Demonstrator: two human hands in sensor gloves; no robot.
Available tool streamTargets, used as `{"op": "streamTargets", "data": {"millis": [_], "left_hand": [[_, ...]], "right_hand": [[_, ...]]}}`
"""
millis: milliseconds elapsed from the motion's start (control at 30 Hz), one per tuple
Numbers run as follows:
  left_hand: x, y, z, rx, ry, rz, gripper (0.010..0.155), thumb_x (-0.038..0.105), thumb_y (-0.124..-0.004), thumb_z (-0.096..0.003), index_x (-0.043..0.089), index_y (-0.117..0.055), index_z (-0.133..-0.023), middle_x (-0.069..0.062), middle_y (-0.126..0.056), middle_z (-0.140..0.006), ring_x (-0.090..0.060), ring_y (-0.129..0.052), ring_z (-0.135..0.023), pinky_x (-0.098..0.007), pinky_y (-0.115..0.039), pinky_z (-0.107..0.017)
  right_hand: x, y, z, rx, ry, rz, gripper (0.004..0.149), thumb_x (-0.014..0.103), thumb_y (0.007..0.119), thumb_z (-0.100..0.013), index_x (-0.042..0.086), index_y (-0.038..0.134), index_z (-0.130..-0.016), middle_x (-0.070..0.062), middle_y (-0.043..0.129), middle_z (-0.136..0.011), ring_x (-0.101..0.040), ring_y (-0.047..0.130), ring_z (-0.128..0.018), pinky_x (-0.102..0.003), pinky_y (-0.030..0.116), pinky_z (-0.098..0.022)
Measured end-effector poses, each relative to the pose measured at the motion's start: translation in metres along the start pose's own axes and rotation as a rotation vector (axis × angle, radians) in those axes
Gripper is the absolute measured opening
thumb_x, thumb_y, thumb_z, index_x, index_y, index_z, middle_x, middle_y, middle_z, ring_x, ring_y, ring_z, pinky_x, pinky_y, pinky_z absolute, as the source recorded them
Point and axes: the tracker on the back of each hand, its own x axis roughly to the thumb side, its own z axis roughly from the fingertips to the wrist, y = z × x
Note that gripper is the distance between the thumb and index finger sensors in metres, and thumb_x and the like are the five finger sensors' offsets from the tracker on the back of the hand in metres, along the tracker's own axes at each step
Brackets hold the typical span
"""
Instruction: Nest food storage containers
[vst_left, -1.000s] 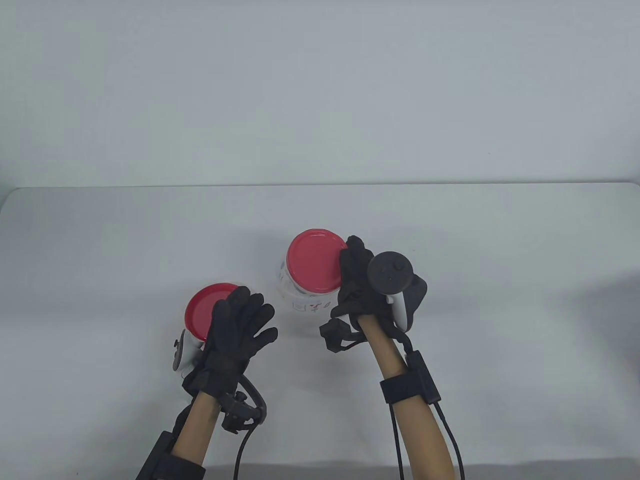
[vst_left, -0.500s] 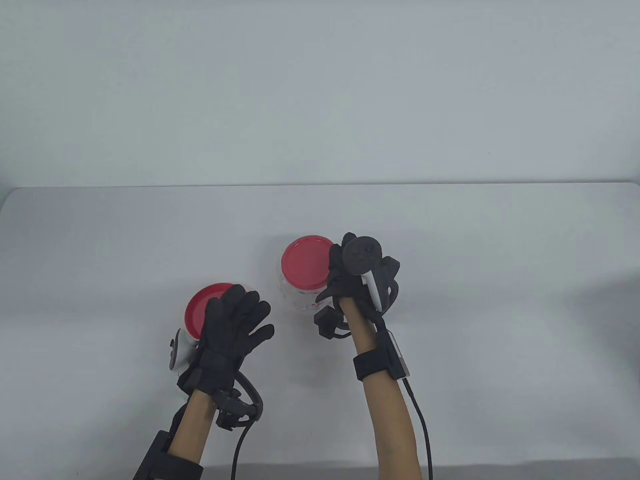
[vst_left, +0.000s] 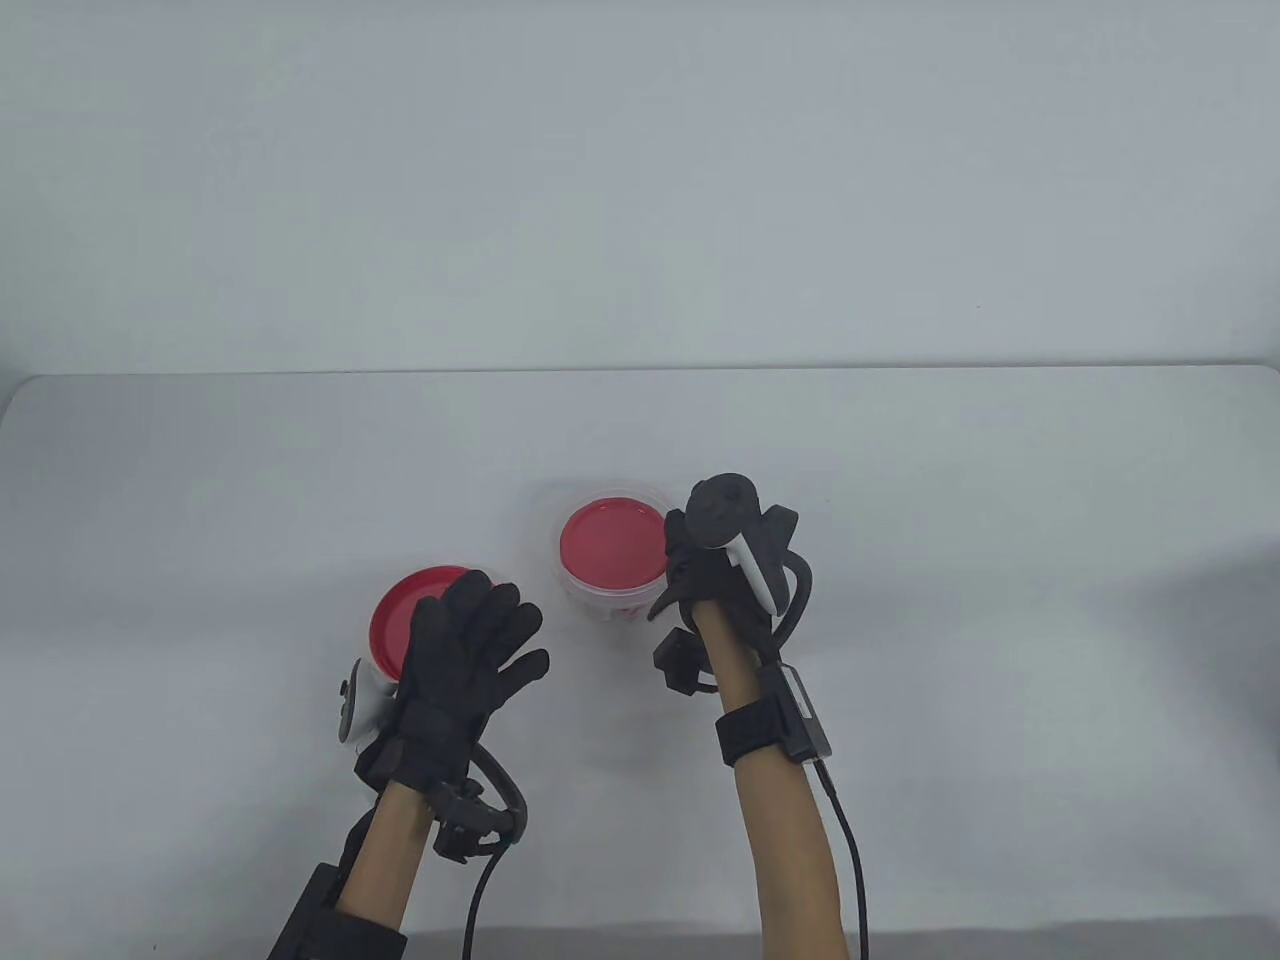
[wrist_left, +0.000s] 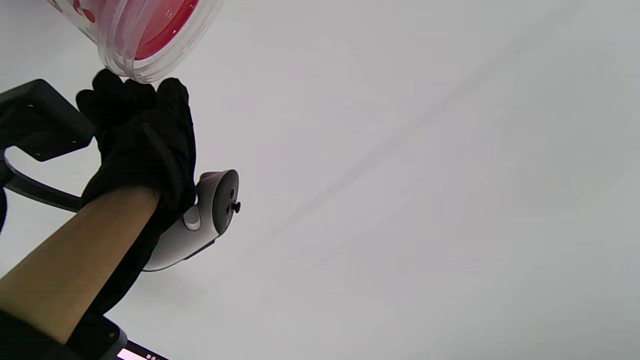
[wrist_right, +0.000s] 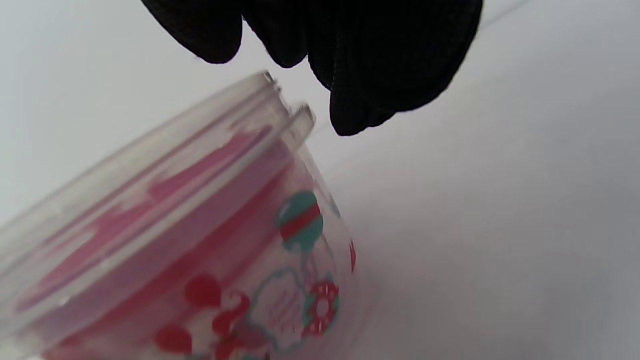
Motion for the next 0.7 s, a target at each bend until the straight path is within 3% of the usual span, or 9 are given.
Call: {"op": "streamTargets", "data": {"millis": [67,167,367,700], "left_hand": [[0.0,0.0,0.0,0.0,0.0,0.001,0.076,0.062,-0.029,-0.0676,0.022,0.009,-0.12,-0.017,0.005,-0.125,-0.048,-0.008,-0.115,-0.065,-0.02,-0.079],[0.0,0.001,0.0,-0.004,-0.003,0.001,0.076,0.062,-0.029,-0.0676,0.022,0.009,-0.119,-0.017,0.005,-0.125,-0.048,-0.008,-0.115,-0.065,-0.02,-0.079],[0.001,0.001,0.0,-0.004,-0.006,-0.001,0.076,0.062,-0.029,-0.0676,0.022,0.009,-0.12,-0.017,0.005,-0.125,-0.048,-0.009,-0.115,-0.065,-0.02,-0.079],[0.0,0.001,0.0,-0.01,0.004,-0.046,0.076,0.062,-0.03,-0.0676,0.022,0.008,-0.12,-0.017,0.004,-0.125,-0.048,-0.009,-0.115,-0.065,-0.021,-0.079]], "right_hand": [[-0.005,0.009,-0.003,0.049,0.008,-0.054,0.056,0.032,0.061,-0.065,0.008,0.046,-0.113,-0.025,0.06,-0.106,-0.034,0.087,-0.062,-0.035,0.08,-0.036],[-0.009,0.014,-0.002,0.016,0.014,-0.18,0.055,0.03,0.06,-0.065,0.008,0.046,-0.113,-0.026,0.065,-0.103,-0.033,0.091,-0.054,-0.033,0.081,-0.031],[-0.014,0.007,0.008,0.015,0.01,-0.096,0.055,0.028,0.06,-0.064,0.007,0.046,-0.113,-0.027,0.065,-0.102,-0.031,0.092,-0.054,-0.031,0.082,-0.03],[-0.059,-0.004,0.066,0.051,-0.028,-0.115,0.056,0.029,0.059,-0.065,0.006,0.044,-0.113,-0.028,0.064,-0.103,-0.031,0.091,-0.055,-0.032,0.081,-0.031]]}}
